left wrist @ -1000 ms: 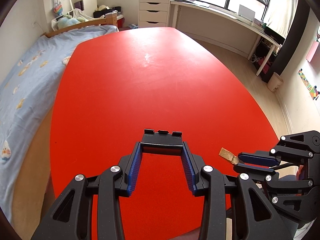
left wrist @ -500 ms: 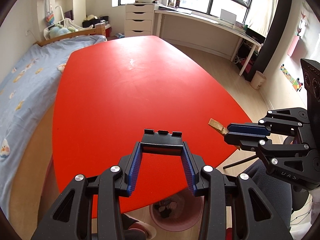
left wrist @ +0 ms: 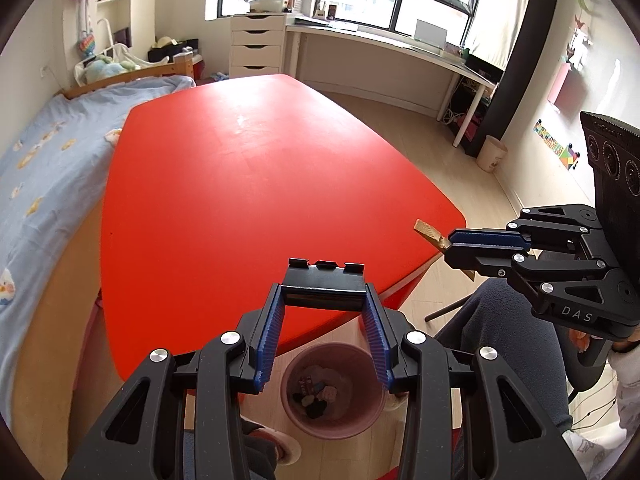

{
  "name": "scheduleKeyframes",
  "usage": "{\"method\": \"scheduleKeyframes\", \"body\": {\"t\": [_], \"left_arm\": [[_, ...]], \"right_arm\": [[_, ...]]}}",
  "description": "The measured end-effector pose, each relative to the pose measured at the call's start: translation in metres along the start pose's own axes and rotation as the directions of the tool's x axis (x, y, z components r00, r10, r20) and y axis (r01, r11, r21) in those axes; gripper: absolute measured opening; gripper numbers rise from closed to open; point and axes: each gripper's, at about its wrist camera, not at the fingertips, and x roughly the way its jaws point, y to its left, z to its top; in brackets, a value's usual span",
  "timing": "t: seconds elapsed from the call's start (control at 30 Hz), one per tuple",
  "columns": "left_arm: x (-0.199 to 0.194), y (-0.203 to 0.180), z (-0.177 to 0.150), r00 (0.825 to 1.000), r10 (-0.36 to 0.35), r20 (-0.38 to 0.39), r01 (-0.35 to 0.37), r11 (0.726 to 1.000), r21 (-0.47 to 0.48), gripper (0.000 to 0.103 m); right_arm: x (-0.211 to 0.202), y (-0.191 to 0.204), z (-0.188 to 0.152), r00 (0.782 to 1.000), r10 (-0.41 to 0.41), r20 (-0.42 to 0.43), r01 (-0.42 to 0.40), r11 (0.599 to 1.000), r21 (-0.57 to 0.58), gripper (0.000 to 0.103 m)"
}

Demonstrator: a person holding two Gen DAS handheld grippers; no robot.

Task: Collect trash
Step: 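Carry the wooden strip with the right tool while the left tool carries the black block to the bin, then open the right tool over the bin while the left tool releases the black block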

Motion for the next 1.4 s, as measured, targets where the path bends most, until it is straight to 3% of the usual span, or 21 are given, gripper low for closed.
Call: {"method": "scheduleKeyframes", "body": {"t": [0.47, 1.4], "left_arm": [[-0.007, -0.014, -0.034, 0.998, -0.051, -0.048, 0.050, 0.999, -0.018, 0.039], [-0.007, -0.011, -0.042, 0.996, -0.074, -0.057, 0.072, 0.997, -0.025, 0.039]], "right_arm": [[-0.010, 0.016, -0.036, 0.999, 0.025, -0.030, -0.024, 1.000, 0.019, 0.011], [-0.009, 0.013, -0.047, 0.997, 0.065, -0.044, -0.063, 0.997, 0.042, 0.011]]}}
